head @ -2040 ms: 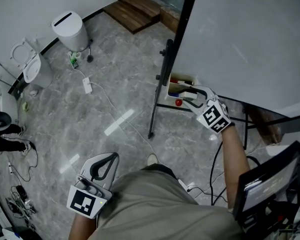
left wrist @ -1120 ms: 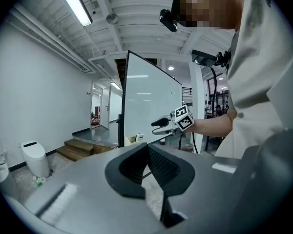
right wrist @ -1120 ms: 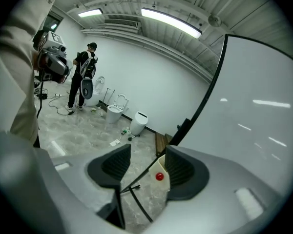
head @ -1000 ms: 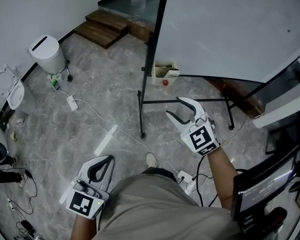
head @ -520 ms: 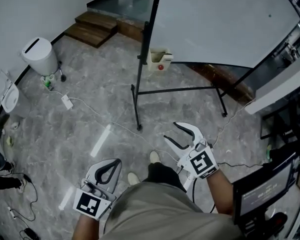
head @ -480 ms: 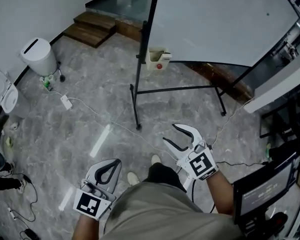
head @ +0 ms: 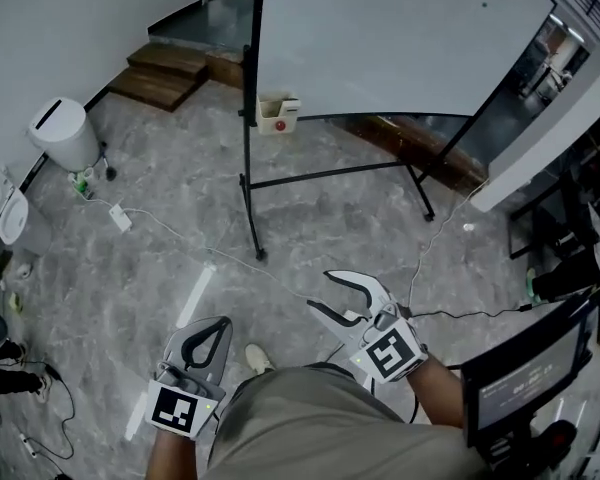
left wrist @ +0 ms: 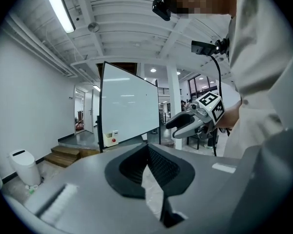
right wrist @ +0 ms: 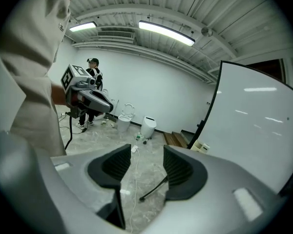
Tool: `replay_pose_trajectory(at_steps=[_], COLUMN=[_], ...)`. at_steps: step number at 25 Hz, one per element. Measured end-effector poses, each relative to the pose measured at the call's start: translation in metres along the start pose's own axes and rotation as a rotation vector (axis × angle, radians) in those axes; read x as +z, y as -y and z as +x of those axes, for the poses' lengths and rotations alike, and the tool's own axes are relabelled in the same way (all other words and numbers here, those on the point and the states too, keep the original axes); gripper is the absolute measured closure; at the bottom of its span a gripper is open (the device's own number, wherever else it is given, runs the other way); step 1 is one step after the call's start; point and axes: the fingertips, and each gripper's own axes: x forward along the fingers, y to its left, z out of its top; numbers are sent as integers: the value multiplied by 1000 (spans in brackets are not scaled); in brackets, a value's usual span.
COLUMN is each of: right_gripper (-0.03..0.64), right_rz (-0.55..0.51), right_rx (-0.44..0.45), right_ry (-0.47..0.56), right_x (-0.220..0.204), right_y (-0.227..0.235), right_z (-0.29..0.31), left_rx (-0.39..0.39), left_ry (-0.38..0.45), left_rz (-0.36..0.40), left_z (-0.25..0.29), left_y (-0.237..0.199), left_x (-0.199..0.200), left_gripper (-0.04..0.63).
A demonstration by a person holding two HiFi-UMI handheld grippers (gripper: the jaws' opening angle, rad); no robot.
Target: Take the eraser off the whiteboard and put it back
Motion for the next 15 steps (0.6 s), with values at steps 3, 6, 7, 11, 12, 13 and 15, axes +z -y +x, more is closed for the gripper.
replay_pose_trajectory(at_steps=[3,6,7,11,12,13,15], right_gripper=[409,411,411,413,413,413,417], right_rz=[15,38,51,77,79,81,93], right_rx=[-14,-37,-47,-68,-70,-71,-76], right_ry=[15,38,47,78,84,86,77], right_x=[-9,-20,-24,-40,-43,-48,-59], right_y=[-5,-12,-16,-41,-45,-48,-51], right_z=[-39,-85,-105,-186,-198,-206,-214], left_rx=[3,-5,-15,-55,-64,-74,-91], left_ry=[4,0,-3,-12,-11,-9,-8], left_rz=[3,-8,-5,17,20,21,19], left_z=[0,-3,-3,-10,-10,-8,-4], left_y=[33,75,94,178,192,201,213], left_x=[5,8,10,19,20,20,16], left_gripper=[589,589,589,589,589,589,589])
